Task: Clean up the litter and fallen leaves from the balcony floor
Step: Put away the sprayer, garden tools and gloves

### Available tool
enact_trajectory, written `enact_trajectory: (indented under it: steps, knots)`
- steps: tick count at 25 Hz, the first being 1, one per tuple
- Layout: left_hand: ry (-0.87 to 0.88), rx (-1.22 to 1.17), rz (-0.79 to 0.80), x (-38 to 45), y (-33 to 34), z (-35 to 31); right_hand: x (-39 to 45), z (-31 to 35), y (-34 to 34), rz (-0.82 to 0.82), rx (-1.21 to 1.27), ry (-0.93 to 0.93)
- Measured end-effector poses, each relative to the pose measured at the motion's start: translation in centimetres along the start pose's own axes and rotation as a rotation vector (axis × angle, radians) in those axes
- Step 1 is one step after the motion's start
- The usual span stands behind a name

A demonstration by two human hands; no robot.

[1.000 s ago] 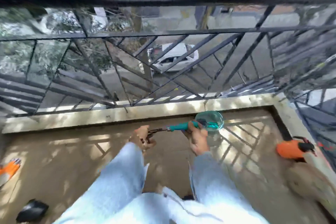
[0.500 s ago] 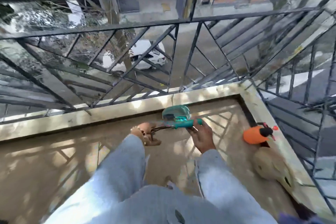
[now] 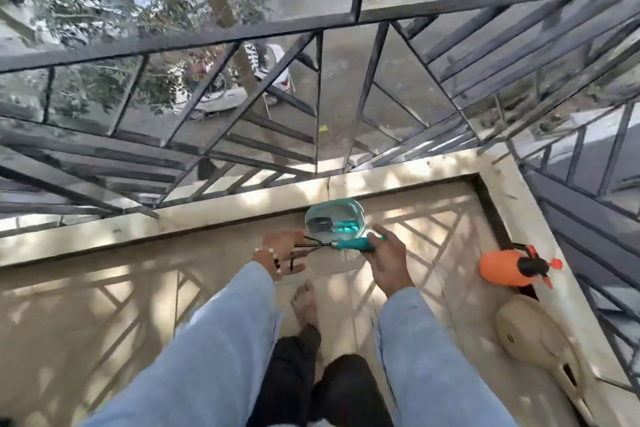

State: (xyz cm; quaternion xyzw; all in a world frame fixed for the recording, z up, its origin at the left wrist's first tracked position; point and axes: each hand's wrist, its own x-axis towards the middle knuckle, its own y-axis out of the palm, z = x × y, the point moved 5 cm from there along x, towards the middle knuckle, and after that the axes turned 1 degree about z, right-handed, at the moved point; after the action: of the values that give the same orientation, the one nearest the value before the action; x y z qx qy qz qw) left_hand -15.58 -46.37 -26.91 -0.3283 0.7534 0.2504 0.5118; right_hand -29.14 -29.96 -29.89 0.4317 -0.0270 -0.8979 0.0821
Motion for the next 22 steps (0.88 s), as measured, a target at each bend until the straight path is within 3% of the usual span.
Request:
enact_trajectory:
  steps: [2,6,13,17,22]
  knots:
    - [0.027,0.007,0.000,2.2,0.9,-1.1,3.6,-0.5,0.0,-0.009,-0.117,-0.016]
    - [0.063,0.021,-0.157,11.3,1.5,-1.4,13.5,-3.4,0.4,0.035,-0.344,-0.028]
    - [0.032,-0.038,-0.309,34.7,1.0,3.2,35.0,-13.8,0.9,0.231,-0.515,-0.029]
    - [0.065,0.049,-0.331,46.1,0.0,5.1,44.5,-19.5,2.4,0.236,-0.635,-0.004]
    - [0.156,0.264,-0.324,52.4,-0.1,5.2,50.5,-23.6,3.1,0.127,-0.848,-0.037]
